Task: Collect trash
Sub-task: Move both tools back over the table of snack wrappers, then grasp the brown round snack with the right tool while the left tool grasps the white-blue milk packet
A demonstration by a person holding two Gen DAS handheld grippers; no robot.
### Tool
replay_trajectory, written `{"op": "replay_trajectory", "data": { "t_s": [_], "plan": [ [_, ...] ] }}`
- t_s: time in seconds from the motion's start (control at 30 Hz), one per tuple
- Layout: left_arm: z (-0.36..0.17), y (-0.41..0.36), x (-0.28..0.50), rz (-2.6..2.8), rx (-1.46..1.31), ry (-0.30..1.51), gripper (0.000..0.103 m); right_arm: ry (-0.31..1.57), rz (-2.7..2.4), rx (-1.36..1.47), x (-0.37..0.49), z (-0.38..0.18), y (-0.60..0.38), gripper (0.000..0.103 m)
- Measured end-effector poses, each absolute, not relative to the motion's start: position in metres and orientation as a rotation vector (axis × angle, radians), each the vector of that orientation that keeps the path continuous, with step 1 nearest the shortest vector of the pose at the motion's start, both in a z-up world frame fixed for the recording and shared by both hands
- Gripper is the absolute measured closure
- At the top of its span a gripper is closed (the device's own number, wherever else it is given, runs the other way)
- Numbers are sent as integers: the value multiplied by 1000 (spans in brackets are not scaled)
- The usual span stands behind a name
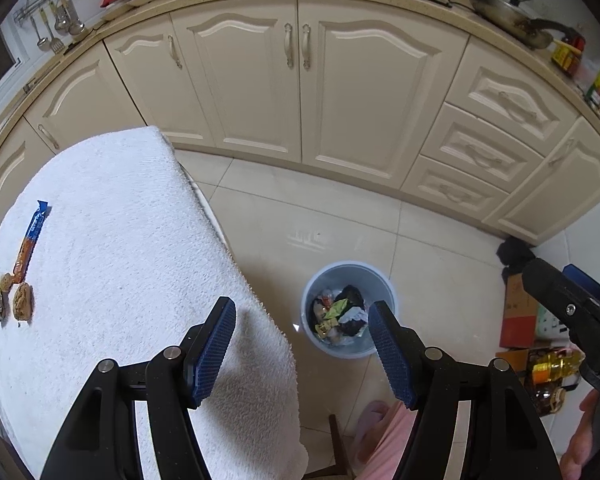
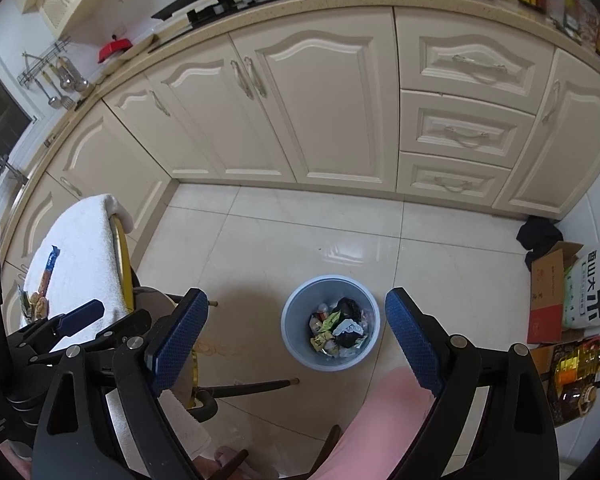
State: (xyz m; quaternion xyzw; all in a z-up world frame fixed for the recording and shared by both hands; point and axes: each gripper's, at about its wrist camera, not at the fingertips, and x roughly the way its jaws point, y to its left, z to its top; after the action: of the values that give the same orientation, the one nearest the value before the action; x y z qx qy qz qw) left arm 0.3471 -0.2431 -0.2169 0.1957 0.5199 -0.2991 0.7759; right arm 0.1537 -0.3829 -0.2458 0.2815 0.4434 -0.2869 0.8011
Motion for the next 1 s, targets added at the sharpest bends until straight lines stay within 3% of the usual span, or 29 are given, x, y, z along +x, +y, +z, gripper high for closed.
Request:
{"op": "replay_trajectory", "data": {
  "t_s": [0.27,0.7,1.0],
  "plan": [
    [-196,-208,338,-630,389,1093,37,938,-585,568,162,-231,-359,10],
    [-158,-98,335,-473,259,1044,15,954,-489,521,203,-220,-298,0],
    [-143,-12,348,-309,163,1053,10,996,-375,435,255,-222,-241,0]
  ]
}}
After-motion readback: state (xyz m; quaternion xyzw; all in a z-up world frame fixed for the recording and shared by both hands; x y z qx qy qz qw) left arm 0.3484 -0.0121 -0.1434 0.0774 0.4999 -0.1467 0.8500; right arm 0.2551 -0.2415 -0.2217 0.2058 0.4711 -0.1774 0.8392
